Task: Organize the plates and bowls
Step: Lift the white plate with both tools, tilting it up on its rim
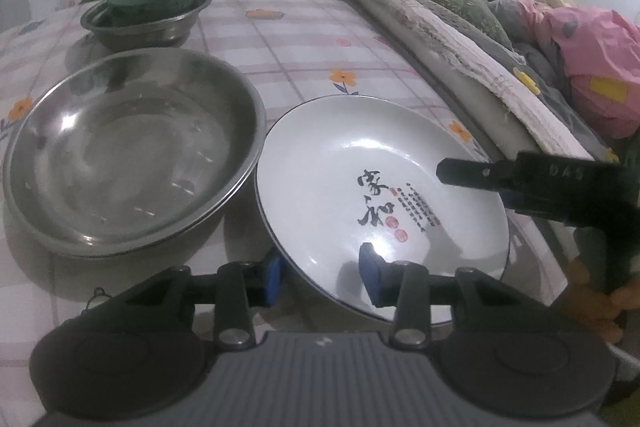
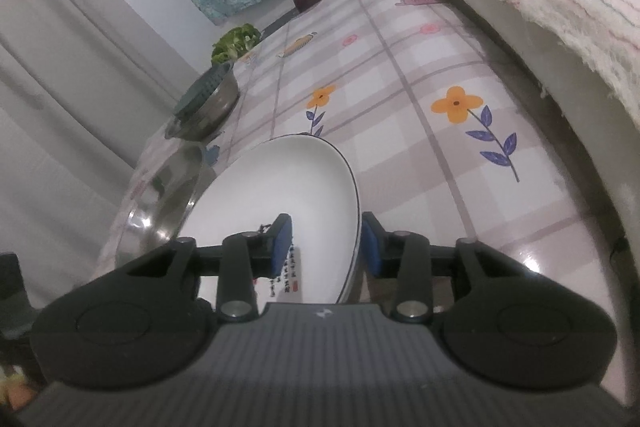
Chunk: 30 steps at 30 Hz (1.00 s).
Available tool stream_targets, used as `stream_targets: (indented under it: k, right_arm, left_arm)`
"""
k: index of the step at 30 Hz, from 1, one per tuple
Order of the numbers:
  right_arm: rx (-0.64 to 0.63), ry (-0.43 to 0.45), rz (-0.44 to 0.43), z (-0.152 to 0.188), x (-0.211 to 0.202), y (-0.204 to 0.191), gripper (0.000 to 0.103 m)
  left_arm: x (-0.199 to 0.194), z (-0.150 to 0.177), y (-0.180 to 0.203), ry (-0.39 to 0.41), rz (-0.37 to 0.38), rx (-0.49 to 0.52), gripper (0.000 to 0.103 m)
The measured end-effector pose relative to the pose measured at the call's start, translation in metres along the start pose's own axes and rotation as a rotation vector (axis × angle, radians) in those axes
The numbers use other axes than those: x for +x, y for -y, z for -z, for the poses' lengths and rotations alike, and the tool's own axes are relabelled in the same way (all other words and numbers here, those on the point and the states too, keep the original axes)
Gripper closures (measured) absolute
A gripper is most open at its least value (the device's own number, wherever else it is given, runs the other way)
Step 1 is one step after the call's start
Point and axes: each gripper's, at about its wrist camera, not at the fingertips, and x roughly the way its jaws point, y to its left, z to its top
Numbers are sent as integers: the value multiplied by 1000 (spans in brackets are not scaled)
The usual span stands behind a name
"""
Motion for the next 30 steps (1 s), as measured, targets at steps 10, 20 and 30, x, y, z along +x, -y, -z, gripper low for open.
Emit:
stream_targets:
  k: [10, 20, 30]
  right_arm:
    - [72, -17, -133, 0, 3, -3, 1]
    - [81, -22, -162, 0, 1, 1, 1]
    - [41, -32, -181, 0, 4, -1, 1]
  left_arm:
    - [-1, 1, -2, 7, 2, -1, 61]
    - [-1, 2, -2, 7, 2, -1, 60]
    - [-1, 2, -1, 7, -3, -3, 60]
